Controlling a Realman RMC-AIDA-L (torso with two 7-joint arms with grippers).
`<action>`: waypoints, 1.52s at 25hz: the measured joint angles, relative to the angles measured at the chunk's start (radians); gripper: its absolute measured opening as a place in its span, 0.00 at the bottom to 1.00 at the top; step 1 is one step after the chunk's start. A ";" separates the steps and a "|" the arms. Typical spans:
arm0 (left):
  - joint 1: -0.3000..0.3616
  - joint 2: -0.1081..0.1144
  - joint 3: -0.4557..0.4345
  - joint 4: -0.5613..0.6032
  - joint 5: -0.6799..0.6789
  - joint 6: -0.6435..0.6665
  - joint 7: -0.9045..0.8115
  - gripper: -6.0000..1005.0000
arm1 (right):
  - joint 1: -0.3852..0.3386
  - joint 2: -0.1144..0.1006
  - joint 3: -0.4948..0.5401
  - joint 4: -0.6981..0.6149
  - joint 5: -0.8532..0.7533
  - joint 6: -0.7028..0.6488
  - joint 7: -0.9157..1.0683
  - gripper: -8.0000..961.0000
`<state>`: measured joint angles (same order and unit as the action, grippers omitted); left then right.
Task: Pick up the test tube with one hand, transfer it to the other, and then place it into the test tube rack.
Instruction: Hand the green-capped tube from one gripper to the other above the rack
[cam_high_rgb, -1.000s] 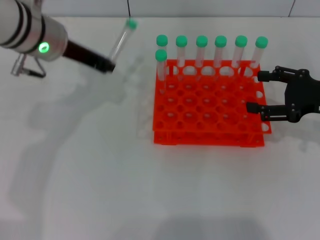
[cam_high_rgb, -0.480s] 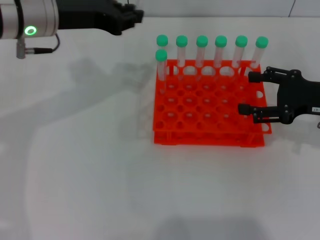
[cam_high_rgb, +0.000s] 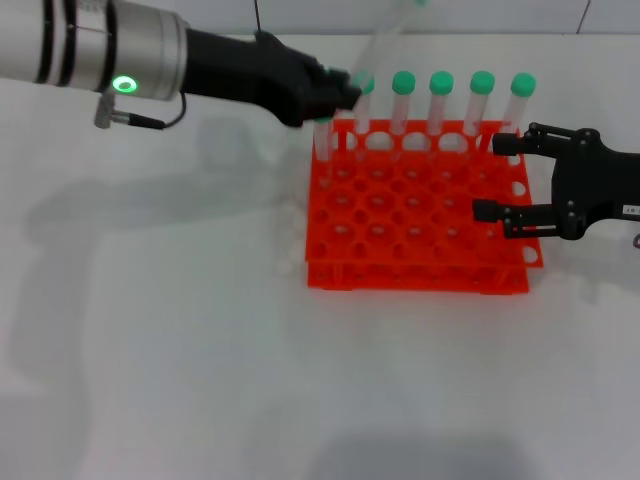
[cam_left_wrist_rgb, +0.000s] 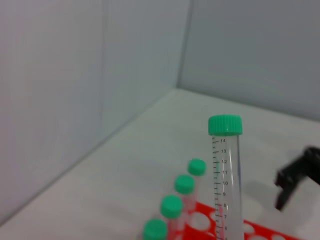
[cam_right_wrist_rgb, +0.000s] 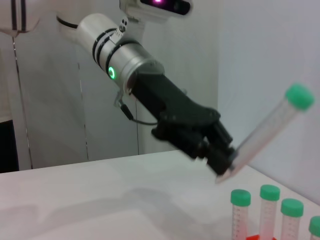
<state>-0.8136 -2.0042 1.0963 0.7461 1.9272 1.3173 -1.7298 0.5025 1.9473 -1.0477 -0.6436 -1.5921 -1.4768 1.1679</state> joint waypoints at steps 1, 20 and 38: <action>-0.006 0.001 0.000 -0.008 0.007 0.002 0.010 0.19 | 0.000 -0.001 0.000 -0.002 0.000 0.000 0.000 0.91; -0.053 -0.015 -0.089 -0.139 0.039 0.024 0.275 0.19 | 0.035 -0.038 0.143 -0.005 0.003 -0.069 0.168 0.91; -0.048 -0.024 -0.088 -0.140 0.038 0.025 0.297 0.19 | 0.118 0.071 0.184 0.257 0.216 -0.044 0.021 0.91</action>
<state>-0.8619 -2.0286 1.0083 0.6058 1.9648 1.3423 -1.4329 0.6210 2.0188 -0.8634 -0.3871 -1.3765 -1.5204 1.1886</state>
